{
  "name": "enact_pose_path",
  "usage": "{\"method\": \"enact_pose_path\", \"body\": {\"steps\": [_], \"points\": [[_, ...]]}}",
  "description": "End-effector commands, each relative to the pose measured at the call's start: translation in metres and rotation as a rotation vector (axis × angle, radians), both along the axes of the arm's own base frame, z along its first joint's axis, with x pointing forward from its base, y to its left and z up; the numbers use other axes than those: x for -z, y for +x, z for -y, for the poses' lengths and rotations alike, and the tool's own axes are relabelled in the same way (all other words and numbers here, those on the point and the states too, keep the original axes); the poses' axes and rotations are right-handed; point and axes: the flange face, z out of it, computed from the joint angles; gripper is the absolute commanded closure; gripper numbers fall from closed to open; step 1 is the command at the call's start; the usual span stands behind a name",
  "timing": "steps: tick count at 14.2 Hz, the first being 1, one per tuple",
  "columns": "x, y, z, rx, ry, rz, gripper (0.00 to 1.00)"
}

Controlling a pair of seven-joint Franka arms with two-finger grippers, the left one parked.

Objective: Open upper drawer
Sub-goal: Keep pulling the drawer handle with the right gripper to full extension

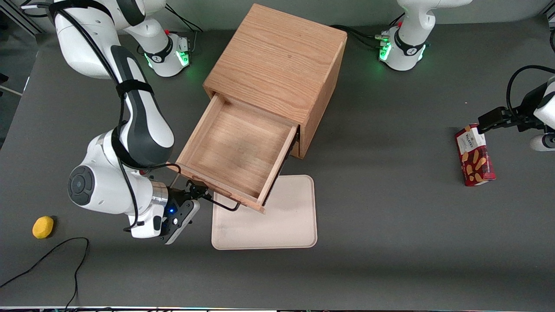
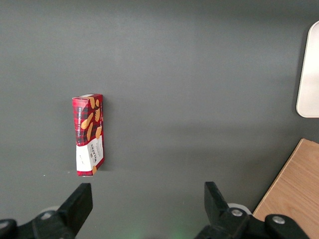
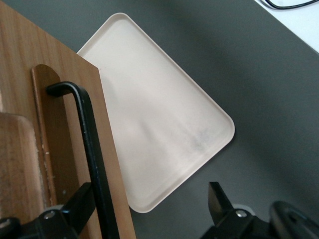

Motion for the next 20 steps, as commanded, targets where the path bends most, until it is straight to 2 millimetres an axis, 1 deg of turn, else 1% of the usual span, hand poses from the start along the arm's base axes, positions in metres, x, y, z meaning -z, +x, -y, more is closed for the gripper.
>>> {"method": "enact_pose_path", "body": {"steps": [1, 10, 16, 20], "points": [[-0.002, 0.010, 0.006, 0.020, 0.032, 0.009, 0.00], [0.000, 0.019, 0.028, 0.037, 0.034, 0.016, 0.00], [0.000, 0.020, 0.033, 0.033, 0.034, 0.019, 0.00], [-0.011, 0.017, 0.032, 0.032, 0.040, 0.018, 0.00]]}}
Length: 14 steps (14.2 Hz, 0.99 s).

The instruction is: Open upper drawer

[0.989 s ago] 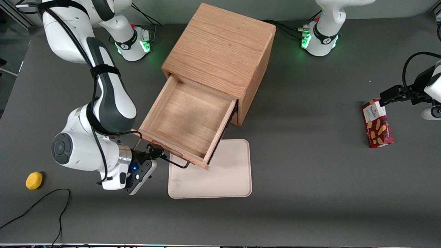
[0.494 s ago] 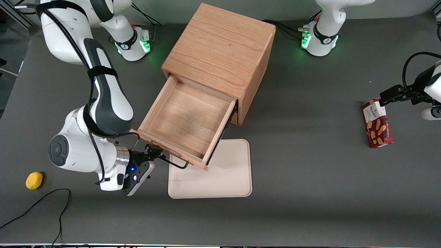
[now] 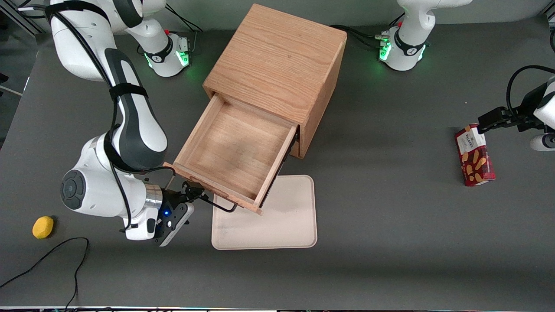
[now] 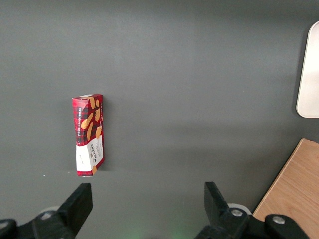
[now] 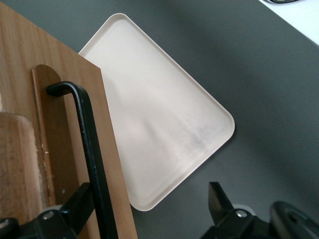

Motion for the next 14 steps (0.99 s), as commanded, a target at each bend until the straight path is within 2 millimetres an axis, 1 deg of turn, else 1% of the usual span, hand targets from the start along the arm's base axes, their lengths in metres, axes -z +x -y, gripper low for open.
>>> {"method": "enact_pose_path", "body": {"steps": [1, 2, 3, 5, 7, 8, 9, 10, 11, 12, 14], "points": [[-0.015, 0.012, 0.020, 0.011, 0.019, 0.027, 0.00], [-0.018, 0.011, 0.019, 0.007, 0.019, 0.021, 0.00], [-0.029, 0.012, 0.017, 0.000, 0.024, 0.027, 0.00], [-0.038, 0.009, 0.016, -0.012, 0.027, 0.013, 0.00], [-0.052, 0.006, 0.018, -0.019, 0.026, 0.009, 0.00], [-0.056, 0.004, 0.021, -0.021, 0.020, -0.003, 0.00], [-0.065, 0.002, 0.024, -0.024, 0.012, -0.002, 0.00], [-0.073, 0.000, 0.029, -0.022, 0.007, 0.002, 0.00], [-0.078, 0.000, 0.045, -0.005, 0.005, -0.008, 0.00], [-0.084, -0.001, 0.053, 0.001, 0.000, -0.013, 0.00], [-0.105, -0.010, 0.066, 0.004, -0.055, 0.002, 0.00]]}}
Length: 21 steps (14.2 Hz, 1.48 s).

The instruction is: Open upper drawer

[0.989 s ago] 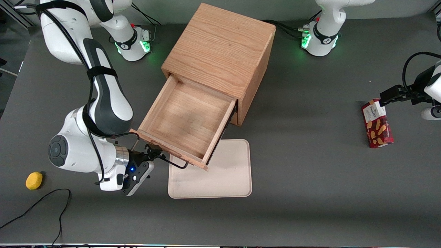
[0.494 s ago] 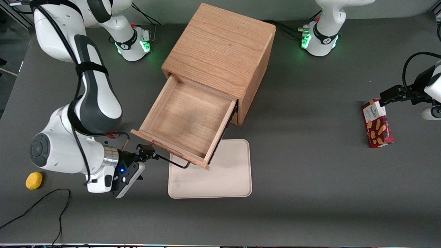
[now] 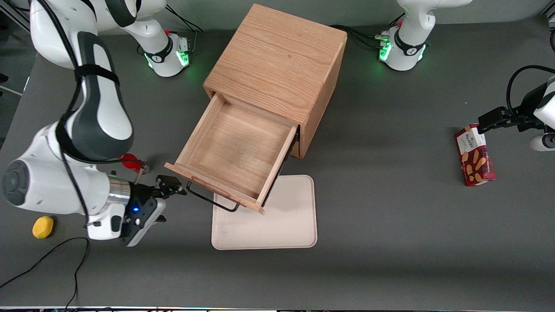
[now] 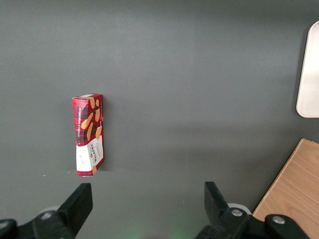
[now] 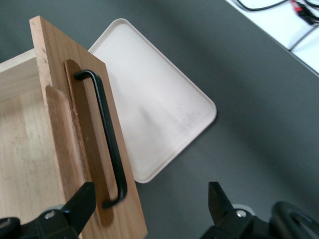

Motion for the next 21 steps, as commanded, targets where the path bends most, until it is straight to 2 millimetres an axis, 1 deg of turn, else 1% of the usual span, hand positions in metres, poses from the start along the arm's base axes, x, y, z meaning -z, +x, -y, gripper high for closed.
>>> {"method": "enact_pose_path", "body": {"steps": [1, 5, 8, 9, 11, 12, 13, 14, 16, 17, 18, 19, 21], "points": [[-0.028, -0.020, 0.023, 0.006, -0.079, -0.023, 0.00], [-0.054, -0.061, 0.054, 0.136, -0.186, -0.070, 0.00], [-0.069, -0.096, 0.071, 0.242, -0.280, -0.089, 0.00], [-0.069, -0.111, 0.078, 0.277, -0.296, -0.108, 0.00], [-0.074, -0.133, 0.101, 0.356, -0.300, -0.136, 0.00], [-0.077, -0.145, 0.108, 0.432, -0.307, -0.152, 0.00], [-0.077, -0.156, 0.123, 0.539, -0.332, -0.172, 0.00], [-0.078, -0.160, 0.136, 0.641, -0.339, -0.189, 0.00], [-0.077, -0.167, 0.155, 0.705, -0.359, -0.255, 0.00], [-0.079, -0.168, 0.159, 0.716, -0.360, -0.262, 0.00], [-0.084, -0.170, 0.169, 0.735, -0.357, -0.264, 0.00], [-0.092, -0.169, 0.183, 0.765, -0.349, -0.262, 0.00], [-0.096, -0.168, 0.187, 0.775, -0.339, -0.252, 0.00]]}}
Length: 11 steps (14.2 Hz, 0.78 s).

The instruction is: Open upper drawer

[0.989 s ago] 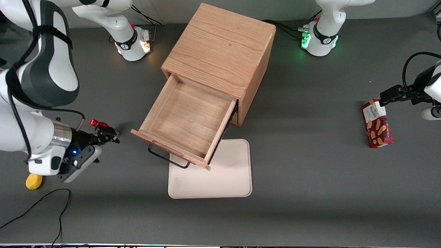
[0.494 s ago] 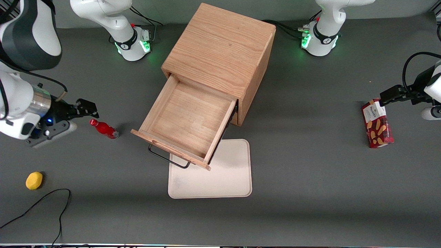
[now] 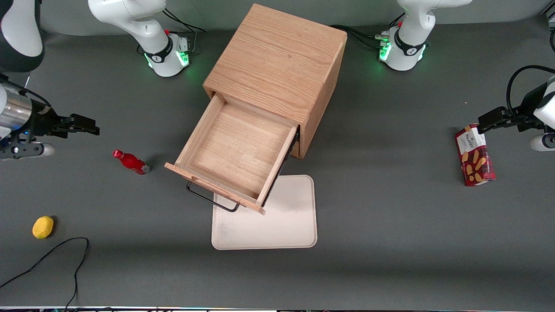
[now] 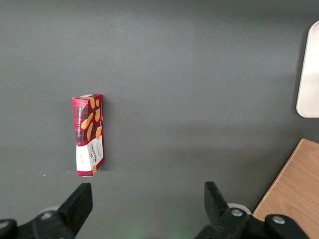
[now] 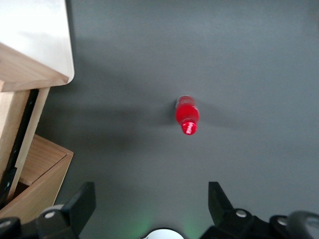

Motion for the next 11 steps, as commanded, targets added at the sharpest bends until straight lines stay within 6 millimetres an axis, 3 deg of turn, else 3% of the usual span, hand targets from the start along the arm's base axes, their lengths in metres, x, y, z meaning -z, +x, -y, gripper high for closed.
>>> {"method": "enact_pose_path", "body": {"steps": [1, 3, 4, 8, 11], "points": [[-0.013, -0.006, 0.004, 0.032, -0.016, 0.013, 0.00], [-0.017, -0.006, 0.007, 0.043, -0.017, 0.013, 0.00], [-0.020, -0.009, 0.017, 0.058, -0.017, 0.000, 0.00], [-0.018, -0.009, 0.021, 0.066, -0.012, -0.007, 0.00], [-0.018, -0.009, 0.003, 0.058, -0.013, -0.009, 0.00]]}}
